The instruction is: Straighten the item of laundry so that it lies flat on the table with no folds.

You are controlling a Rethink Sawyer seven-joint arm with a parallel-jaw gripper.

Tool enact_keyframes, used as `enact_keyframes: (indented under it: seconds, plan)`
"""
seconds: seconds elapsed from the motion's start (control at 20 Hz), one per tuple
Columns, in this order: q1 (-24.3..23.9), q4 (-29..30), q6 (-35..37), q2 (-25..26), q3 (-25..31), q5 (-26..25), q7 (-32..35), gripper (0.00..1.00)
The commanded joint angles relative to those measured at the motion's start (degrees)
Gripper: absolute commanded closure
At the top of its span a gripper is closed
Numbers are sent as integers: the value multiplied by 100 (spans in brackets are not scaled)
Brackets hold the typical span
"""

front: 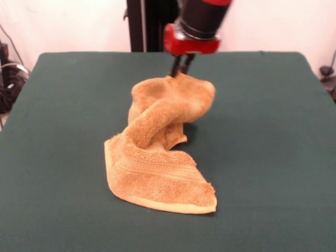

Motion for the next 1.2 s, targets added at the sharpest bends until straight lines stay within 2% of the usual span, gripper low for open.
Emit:
enact_keyframes:
  seconds: [0.05,0.3,0.6,0.75,0.9,1.2]
  plan:
    - [-466,898,-370,-386,612,-406,-671,100]
    - [-754,1047,-107,-763,772,-600,-877,100]
    - [-935,1256,-262,-754,912,-917,-761,100]
    - [-1102,1424,-322,-810,1095,-881,-714,100]
    - [-1420,1667,-1132,-640,1454,-796,-425,100]
    - [-1370,1611,-1500,-200,1376,-1149,-138,100]
